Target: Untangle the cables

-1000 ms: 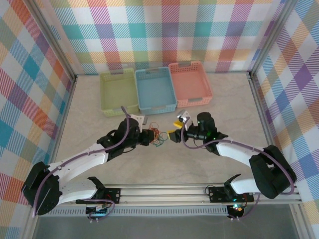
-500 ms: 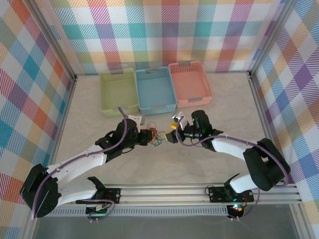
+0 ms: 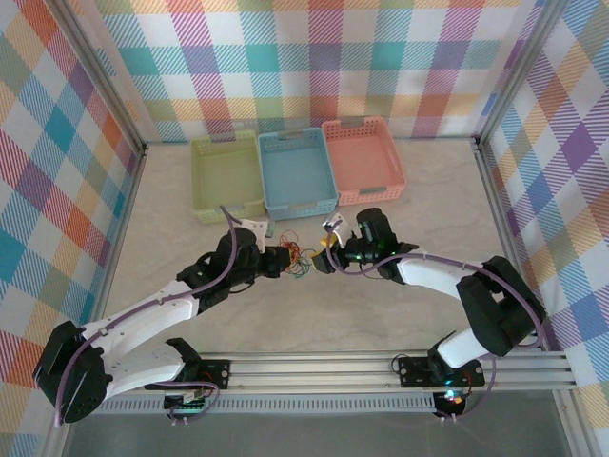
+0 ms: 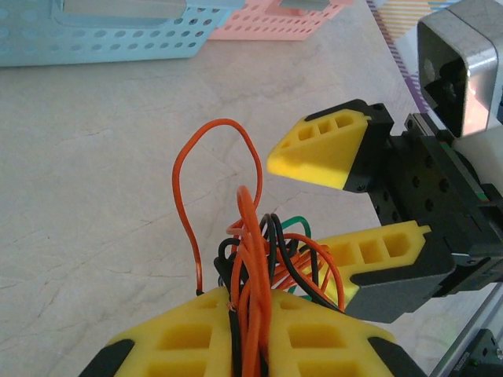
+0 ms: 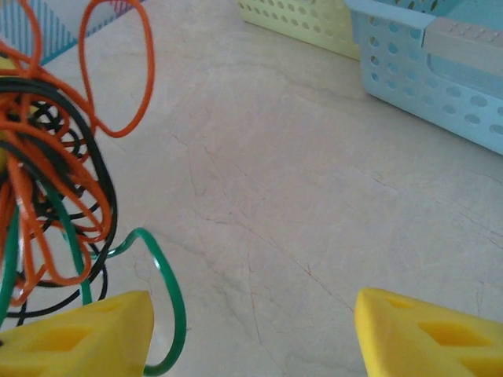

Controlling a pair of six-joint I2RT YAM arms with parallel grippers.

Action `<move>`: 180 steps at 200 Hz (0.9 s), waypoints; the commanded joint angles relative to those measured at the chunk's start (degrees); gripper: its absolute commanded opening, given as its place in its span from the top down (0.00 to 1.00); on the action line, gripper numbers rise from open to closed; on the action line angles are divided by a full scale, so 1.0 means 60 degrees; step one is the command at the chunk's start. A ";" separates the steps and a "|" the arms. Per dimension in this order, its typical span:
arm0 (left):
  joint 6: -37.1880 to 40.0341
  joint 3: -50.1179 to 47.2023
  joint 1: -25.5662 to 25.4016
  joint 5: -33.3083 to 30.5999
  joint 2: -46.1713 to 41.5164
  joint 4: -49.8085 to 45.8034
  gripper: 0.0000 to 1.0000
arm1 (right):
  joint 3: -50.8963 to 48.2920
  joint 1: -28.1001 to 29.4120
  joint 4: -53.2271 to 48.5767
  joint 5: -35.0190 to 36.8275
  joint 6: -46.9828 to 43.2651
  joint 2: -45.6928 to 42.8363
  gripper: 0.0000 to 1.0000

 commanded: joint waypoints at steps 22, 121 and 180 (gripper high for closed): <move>-0.0137 -0.0125 0.0108 0.0263 -0.0314 0.0370 0.85 | 0.0420 0.0261 -0.0532 0.1664 -0.0212 0.0268 0.30; -0.0143 -0.0135 0.0109 0.0143 -0.0451 0.0225 0.85 | 0.0788 0.0387 -0.1370 0.4995 -0.0039 0.0471 0.30; -0.0094 -0.0138 0.0097 -0.0061 -0.0566 0.0114 0.85 | 0.0731 0.0374 -0.1503 0.6557 0.0269 0.0384 0.30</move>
